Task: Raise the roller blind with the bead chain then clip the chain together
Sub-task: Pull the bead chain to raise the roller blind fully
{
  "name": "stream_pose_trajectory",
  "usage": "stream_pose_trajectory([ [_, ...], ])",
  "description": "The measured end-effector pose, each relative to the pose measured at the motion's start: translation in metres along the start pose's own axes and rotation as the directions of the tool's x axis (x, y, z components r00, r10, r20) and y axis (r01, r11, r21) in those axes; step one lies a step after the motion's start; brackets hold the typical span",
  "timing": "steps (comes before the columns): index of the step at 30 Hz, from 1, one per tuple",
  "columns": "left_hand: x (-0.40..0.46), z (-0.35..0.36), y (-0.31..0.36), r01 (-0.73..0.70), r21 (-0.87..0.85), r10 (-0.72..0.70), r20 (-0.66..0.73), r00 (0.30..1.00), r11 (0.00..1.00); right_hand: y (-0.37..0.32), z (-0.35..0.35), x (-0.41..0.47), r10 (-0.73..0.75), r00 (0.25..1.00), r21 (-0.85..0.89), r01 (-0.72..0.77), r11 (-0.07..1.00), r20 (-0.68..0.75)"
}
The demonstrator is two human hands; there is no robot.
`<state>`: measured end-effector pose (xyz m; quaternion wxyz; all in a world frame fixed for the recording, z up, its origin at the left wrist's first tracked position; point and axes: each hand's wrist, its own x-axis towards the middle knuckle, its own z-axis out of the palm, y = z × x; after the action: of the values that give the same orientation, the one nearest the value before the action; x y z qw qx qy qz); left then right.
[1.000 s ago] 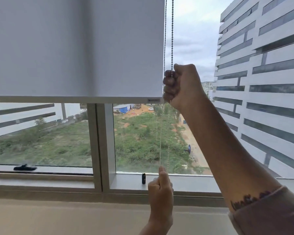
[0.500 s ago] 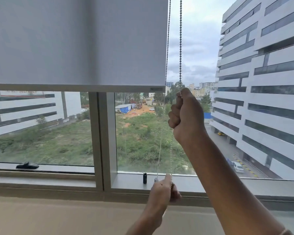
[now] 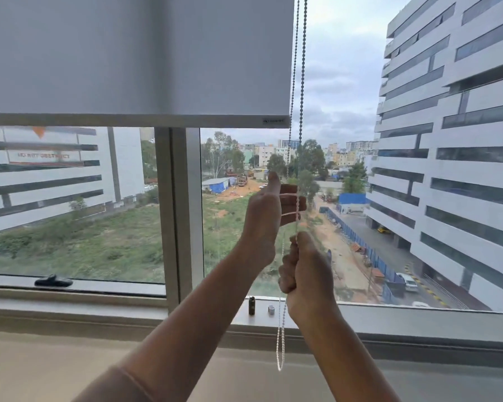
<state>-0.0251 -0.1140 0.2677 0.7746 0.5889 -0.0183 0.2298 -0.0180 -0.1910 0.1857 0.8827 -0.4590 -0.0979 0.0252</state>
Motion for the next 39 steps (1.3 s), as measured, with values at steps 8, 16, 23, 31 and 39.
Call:
stream_pose_trajectory([
  [8, 0.002, 0.025, 0.046, 0.114, -0.134, -0.100, 0.105, 0.989, 0.984, 0.047, -0.014, -0.011, 0.011, 1.000, -0.075, -0.013, 0.997, -0.021],
  [16, -0.015, 0.024, 0.005, -0.032, -0.106, 0.028, -0.035, 0.999, 0.994, 0.073, -0.036, -0.019, -0.020, 0.997, -0.165, 0.007, 0.986, -0.077],
  [23, -0.030, 0.020, -0.030, -0.161, -0.083, 0.154, -0.085, 0.984, 0.983, 0.070, -0.057, -0.014, -0.079, 0.997, -0.383, 0.078, 0.921, 0.013],
  [31, -0.049, 0.004, -0.080, -0.095, -0.117, 0.083, -0.103, 0.991, 0.989, 0.003, -0.035, 0.013, -0.208, 0.978, -0.318, 0.192, 0.928, -0.016],
  [39, -0.071, -0.011, -0.133, -0.042, -0.055, 0.035, -0.118, 0.992, 0.998, -0.061, 0.018, 0.029, -0.288, 0.956, -0.153, 0.294, 0.943, 0.065],
])
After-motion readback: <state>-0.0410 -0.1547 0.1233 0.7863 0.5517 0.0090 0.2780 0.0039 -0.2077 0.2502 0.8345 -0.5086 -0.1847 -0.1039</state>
